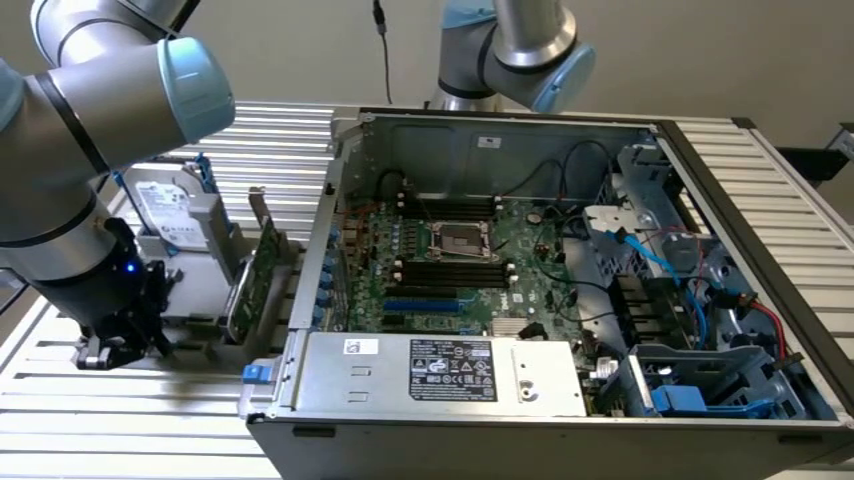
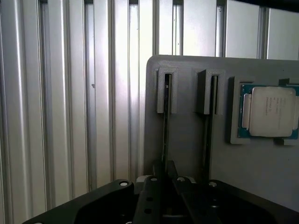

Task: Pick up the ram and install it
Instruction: 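Pick up the ram and move it above insertion slot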

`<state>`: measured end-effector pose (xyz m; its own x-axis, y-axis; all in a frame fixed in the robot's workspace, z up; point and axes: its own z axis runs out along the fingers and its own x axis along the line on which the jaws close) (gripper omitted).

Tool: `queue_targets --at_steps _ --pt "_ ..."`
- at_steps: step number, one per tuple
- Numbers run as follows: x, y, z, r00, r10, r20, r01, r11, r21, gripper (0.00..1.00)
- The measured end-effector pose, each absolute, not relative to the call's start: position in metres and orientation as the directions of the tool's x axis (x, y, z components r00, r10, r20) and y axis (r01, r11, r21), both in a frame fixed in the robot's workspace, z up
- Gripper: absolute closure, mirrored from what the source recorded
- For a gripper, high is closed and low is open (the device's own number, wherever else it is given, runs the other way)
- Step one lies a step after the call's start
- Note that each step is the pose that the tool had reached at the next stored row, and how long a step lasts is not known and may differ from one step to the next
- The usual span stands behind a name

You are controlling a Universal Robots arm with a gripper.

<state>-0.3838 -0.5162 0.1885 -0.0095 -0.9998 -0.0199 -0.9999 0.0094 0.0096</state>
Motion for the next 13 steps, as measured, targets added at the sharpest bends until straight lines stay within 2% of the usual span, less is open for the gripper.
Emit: queue_targets --at_steps 13 --pt "-0.3838 -0.5162 0.1884 -0.010 -1.000 -0.020 -1.000 0.009 0.010 0.86"
